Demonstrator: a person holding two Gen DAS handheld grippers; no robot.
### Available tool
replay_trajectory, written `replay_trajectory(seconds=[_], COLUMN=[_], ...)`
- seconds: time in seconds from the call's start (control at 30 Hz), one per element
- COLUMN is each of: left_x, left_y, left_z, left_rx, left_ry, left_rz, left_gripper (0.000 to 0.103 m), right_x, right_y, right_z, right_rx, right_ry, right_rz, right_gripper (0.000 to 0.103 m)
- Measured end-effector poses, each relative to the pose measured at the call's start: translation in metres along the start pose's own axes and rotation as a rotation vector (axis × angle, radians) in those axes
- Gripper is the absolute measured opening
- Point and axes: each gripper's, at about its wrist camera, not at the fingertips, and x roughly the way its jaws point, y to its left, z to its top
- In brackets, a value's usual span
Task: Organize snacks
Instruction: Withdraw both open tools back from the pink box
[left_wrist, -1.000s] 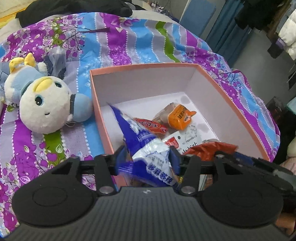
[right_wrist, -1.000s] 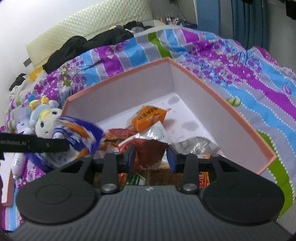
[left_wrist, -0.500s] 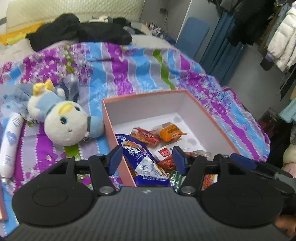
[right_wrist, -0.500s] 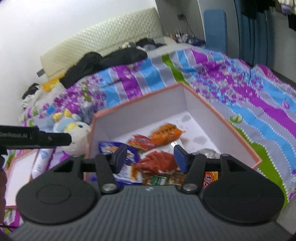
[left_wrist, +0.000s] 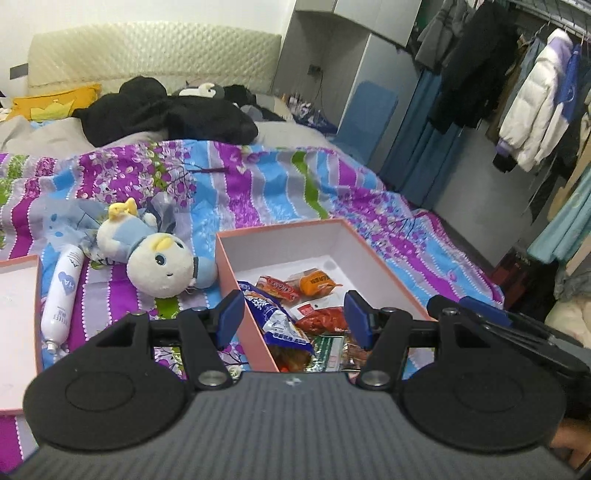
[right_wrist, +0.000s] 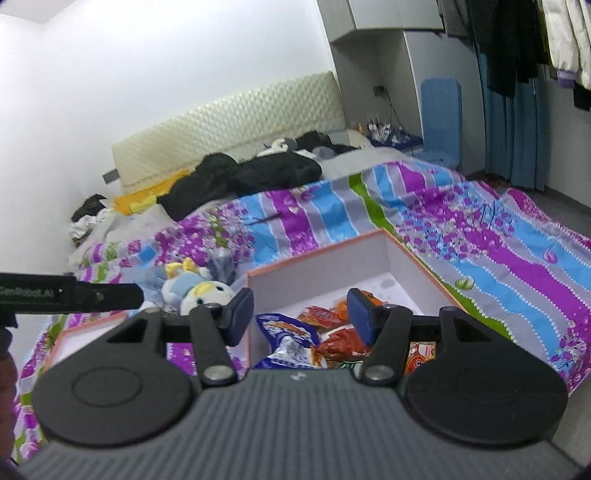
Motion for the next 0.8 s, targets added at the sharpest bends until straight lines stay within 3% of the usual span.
replay_trajectory(seconds=[0.47, 0.8], left_x=[-0.080, -0.106], left_y=[-0.031, -0.033], left_z=[-0.044, -0.080], left_rx=[0.048, 0.072], left_ry=[-0.086, -0.127], left_rz=[-0.005, 0.090], left_gripper=[0.070, 0.071], right_x=[-0.073, -0.101], right_y=[0.013, 0.020], right_z=[-0.012, -0.040], right_rx=[0.014, -0.002], right_ry=[-0.081, -0.077], right_rz=[-0.014, 0.010], right_gripper=[0.059, 0.059])
